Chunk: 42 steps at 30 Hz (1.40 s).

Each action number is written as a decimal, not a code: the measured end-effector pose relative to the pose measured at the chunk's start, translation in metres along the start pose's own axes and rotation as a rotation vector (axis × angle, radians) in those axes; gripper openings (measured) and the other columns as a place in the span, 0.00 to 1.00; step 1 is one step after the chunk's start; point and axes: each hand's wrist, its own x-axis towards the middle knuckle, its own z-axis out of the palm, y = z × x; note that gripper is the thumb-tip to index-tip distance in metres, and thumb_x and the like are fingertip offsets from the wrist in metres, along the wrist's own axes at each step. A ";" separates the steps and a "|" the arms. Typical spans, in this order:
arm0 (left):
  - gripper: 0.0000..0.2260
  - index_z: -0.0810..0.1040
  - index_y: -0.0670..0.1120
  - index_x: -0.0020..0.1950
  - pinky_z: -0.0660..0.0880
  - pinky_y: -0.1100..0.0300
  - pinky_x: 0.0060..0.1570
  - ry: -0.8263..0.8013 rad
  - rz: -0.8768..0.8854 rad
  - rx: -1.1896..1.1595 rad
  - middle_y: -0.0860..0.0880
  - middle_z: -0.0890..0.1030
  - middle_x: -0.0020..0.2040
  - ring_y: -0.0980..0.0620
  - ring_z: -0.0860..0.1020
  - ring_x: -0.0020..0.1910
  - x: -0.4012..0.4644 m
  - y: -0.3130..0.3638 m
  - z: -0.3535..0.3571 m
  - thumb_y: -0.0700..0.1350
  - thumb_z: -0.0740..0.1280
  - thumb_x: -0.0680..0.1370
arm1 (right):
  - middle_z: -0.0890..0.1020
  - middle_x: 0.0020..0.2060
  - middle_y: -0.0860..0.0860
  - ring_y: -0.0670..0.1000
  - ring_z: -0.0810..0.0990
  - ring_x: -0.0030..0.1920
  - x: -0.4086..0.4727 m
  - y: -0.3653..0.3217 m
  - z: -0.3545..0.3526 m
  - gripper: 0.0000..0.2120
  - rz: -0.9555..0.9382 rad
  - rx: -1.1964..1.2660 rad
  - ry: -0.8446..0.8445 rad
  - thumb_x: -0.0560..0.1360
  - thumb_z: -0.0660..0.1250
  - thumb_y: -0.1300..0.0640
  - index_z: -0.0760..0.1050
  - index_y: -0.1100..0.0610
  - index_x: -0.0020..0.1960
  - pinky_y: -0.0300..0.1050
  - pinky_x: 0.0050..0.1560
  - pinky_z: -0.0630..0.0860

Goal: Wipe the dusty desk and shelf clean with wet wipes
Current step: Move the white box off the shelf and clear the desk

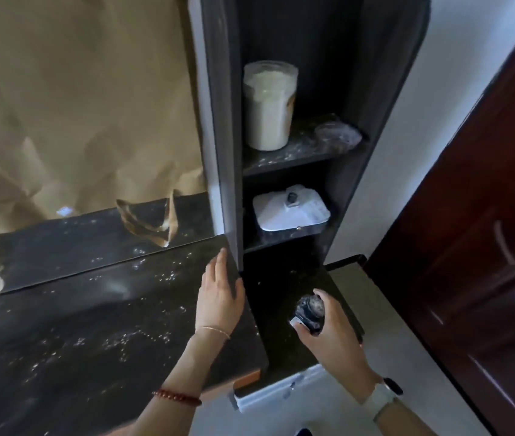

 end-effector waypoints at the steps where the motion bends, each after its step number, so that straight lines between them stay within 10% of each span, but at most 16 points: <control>1: 0.27 0.56 0.39 0.72 0.64 0.50 0.66 0.014 -0.015 -0.021 0.36 0.66 0.67 0.39 0.66 0.66 0.012 0.013 0.007 0.39 0.62 0.75 | 0.69 0.58 0.47 0.45 0.71 0.58 0.010 0.004 -0.012 0.32 -0.019 -0.002 -0.001 0.70 0.70 0.48 0.61 0.52 0.69 0.32 0.54 0.65; 10: 0.30 0.49 0.46 0.74 0.63 0.53 0.65 0.136 -0.144 -0.137 0.41 0.61 0.72 0.43 0.62 0.70 0.096 0.049 0.020 0.42 0.62 0.77 | 0.69 0.62 0.51 0.50 0.68 0.64 0.107 -0.023 -0.044 0.31 -0.264 -0.005 -0.019 0.72 0.68 0.52 0.58 0.53 0.70 0.38 0.59 0.66; 20: 0.28 0.56 0.48 0.73 0.69 0.60 0.44 0.195 -0.061 -0.178 0.41 0.76 0.54 0.50 0.74 0.40 0.119 0.025 0.028 0.40 0.64 0.76 | 0.73 0.60 0.55 0.57 0.66 0.62 0.214 -0.071 -0.019 0.26 -0.521 -0.489 -0.074 0.71 0.67 0.48 0.64 0.56 0.64 0.48 0.60 0.63; 27: 0.26 0.59 0.44 0.72 0.64 0.71 0.45 0.227 -0.025 -0.192 0.39 0.76 0.57 0.51 0.73 0.47 0.120 0.018 0.030 0.40 0.65 0.75 | 0.74 0.61 0.56 0.56 0.64 0.64 0.244 -0.067 -0.011 0.30 -0.593 -0.733 -0.158 0.71 0.65 0.43 0.64 0.59 0.66 0.51 0.59 0.60; 34: 0.27 0.58 0.44 0.72 0.70 0.60 0.48 0.209 -0.040 -0.197 0.39 0.75 0.58 0.42 0.76 0.52 0.123 0.014 0.033 0.41 0.64 0.76 | 0.77 0.55 0.57 0.58 0.67 0.57 0.242 -0.063 -0.006 0.30 -0.612 -0.821 -0.028 0.65 0.72 0.46 0.71 0.59 0.62 0.54 0.51 0.71; 42: 0.29 0.61 0.44 0.71 0.64 0.54 0.64 0.234 -0.075 -0.259 0.39 0.68 0.67 0.44 0.66 0.67 0.076 0.008 0.046 0.43 0.69 0.73 | 0.68 0.68 0.58 0.58 0.64 0.69 0.144 -0.020 0.015 0.26 -0.344 -0.271 0.174 0.74 0.58 0.50 0.62 0.55 0.70 0.56 0.65 0.64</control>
